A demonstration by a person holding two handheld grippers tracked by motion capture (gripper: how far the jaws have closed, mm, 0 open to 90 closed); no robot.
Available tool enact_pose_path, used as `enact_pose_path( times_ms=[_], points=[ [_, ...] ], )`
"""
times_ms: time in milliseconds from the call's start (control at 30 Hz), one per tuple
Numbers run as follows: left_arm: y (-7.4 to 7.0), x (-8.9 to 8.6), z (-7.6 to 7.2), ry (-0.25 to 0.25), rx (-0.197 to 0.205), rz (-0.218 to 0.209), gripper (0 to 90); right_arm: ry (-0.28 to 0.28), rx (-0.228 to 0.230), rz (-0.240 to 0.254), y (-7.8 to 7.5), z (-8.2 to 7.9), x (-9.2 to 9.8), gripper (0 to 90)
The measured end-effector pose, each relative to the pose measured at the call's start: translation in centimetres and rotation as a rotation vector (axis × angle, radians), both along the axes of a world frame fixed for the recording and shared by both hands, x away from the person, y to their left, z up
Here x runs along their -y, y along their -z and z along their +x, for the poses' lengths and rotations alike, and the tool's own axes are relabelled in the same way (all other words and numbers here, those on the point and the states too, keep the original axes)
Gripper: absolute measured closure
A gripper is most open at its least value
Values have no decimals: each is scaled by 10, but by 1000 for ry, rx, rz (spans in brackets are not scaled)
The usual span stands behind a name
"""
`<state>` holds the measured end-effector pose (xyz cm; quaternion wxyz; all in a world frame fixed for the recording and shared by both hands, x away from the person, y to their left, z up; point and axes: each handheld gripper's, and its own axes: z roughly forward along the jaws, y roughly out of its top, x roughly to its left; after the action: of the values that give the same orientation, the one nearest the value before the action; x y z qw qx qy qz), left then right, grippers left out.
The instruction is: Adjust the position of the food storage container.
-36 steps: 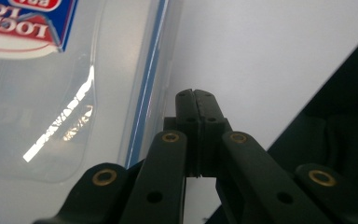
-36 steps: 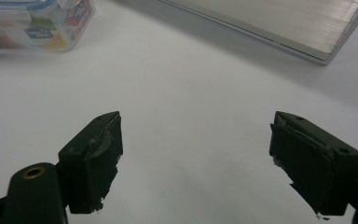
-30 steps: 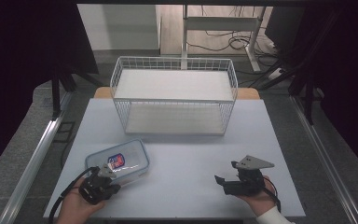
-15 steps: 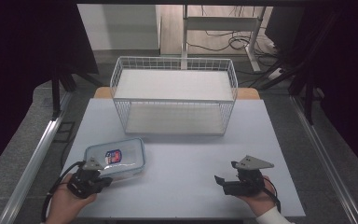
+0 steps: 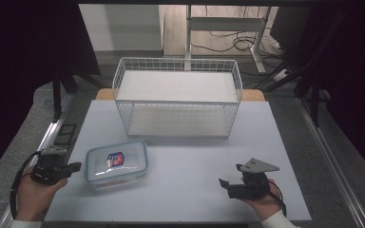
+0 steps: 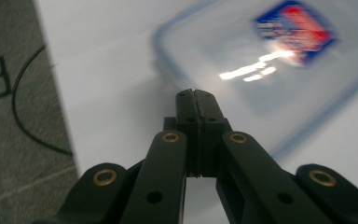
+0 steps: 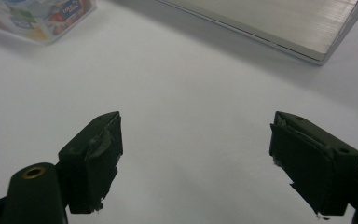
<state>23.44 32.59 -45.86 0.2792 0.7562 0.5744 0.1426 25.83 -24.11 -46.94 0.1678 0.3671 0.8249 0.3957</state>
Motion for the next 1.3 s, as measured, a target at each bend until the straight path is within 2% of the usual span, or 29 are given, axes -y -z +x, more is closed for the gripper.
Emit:
enact_pose_path(
  times_ms=[33, 67, 100, 200, 233, 367, 500, 600, 733, 900, 1067, 1167, 1233, 1300],
  points=[
    [6, -8, 7, -22, -24, -1, 899, 1, 1, -1, 0, 0, 0, 173],
    [6, -8, 7, -22, -24, -1, 899, 1, 1, -1, 0, 0, 0, 173],
    [13, -15, 15, -34, -52, -11, 899, 2, 1, -2, 0, 0, 0, 173],
    [21, -17, 22, -39, -75, -16, 898, 3, 2, -10, 1, 1, 0, 173],
    [29, -19, 29, -40, -101, -25, 898, 4, 1, -14, 1, 1, 0, 173],
    [37, -18, 36, -37, -124, -45, 898, 9, 0, -18, 2, 1, 0, 173],
    [42, -13, 41, -18, -143, -45, 898, 12, 0, -20, 2, 1, 1, 173],
    [43, -10, 43, -8, -149, -53, 898, 16, 1, -22, 3, 1, 1, 173],
    [41, -3, 47, -5, -159, 3, 898, 17, 2, -25, 3, 1, 0, 173],
    [42, 3, 49, 12, -159, -12, 899, 15, 0, -28, 3, 2, 0, 173],
    [44, 13, 54, 34, -167, -8, 899, 13, 0, -29, 3, 1, 0, 173],
    [44, 28, 57, 75, -172, -16, 899, 18, 5, -26, 2, 1, 0, 173],
    [44, 31, 58, 82, -174, -19, 899, 23, 3, -22, 1, 1, 1, 173],
    [44, 45, 60, 112, -178, -17, 899, 24, 3, -22, 1, 1, 1, 173]
  ],
)
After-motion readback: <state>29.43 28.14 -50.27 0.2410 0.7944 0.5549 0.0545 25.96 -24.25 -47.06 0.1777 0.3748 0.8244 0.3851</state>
